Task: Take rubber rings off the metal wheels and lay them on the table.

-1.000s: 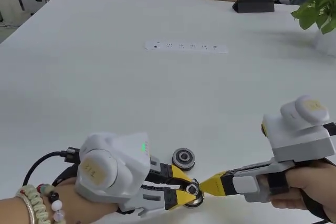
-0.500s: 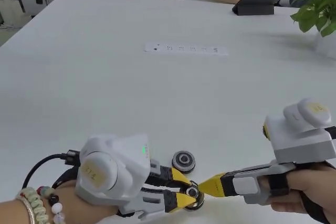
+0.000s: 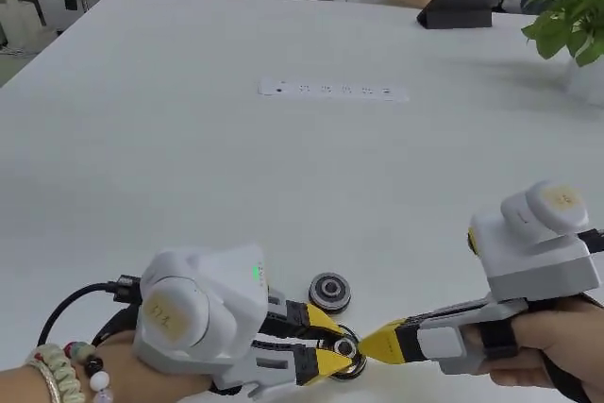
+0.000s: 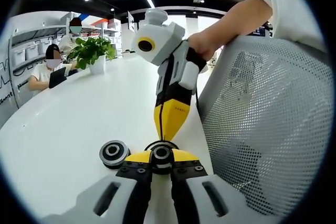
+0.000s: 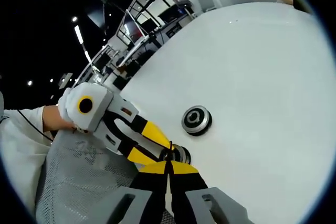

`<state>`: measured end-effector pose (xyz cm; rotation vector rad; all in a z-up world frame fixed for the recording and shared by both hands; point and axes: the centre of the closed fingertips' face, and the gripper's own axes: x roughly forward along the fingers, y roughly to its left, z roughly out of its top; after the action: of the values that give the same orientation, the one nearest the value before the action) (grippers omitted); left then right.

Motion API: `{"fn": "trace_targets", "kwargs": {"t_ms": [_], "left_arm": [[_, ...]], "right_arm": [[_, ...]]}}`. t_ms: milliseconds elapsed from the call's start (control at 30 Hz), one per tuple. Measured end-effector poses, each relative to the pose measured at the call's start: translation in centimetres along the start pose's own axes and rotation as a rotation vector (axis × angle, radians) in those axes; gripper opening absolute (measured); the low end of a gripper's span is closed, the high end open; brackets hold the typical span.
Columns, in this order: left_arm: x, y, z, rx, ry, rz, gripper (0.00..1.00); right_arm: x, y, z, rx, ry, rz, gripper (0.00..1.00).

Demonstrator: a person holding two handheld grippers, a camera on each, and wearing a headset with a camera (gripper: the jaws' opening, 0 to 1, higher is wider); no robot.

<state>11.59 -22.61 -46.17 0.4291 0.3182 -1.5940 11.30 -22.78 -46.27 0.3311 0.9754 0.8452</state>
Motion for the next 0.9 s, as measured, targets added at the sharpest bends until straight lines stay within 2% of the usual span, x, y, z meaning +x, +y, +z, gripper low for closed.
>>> {"fn": "trace_targets", "kwargs": {"t_ms": [100,167,300,400,500,600,700,800,900], "left_arm": [[0.1,0.0,0.2,-0.005,0.017,0.001,0.07],[0.1,0.1,0.2,-0.028,0.032,0.002,0.07],[0.0,-0.1,0.4,-0.026,0.05,-0.006,0.1],[-0.3,-0.6,1.0,-0.033,0.042,-0.045,0.16],[-0.7,-0.6,1.5,-0.028,0.048,-0.057,0.19],[-1.3,-0.3,2.1,-0.032,0.03,-0.053,0.21],[-2.2,0.1,2.7,-0.067,0.003,-0.051,0.27],[-3.0,0.4,2.8,-0.046,0.013,-0.058,0.36],[-3.9,0.7,3.0,-0.045,0.014,-0.054,0.5]], "right_arm": [[0.0,-0.2,-0.2,-0.012,0.012,-0.015,0.0],[-0.1,-0.4,-0.2,-0.024,0.016,-0.029,0.0],[-0.3,-0.4,-0.3,-0.027,0.02,-0.028,0.0],[-0.4,-0.3,0.0,-0.033,0.01,-0.03,0.0],[-0.5,-0.2,0.1,-0.033,0.004,-0.028,0.0],[-0.6,-0.2,0.2,-0.036,-0.001,-0.029,0.0],[-0.7,-0.1,0.5,-0.041,-0.011,-0.03,0.0],[-0.7,0.0,0.7,-0.038,-0.02,-0.03,0.0],[-0.8,0.1,0.8,-0.036,-0.027,-0.033,0.0]]}}
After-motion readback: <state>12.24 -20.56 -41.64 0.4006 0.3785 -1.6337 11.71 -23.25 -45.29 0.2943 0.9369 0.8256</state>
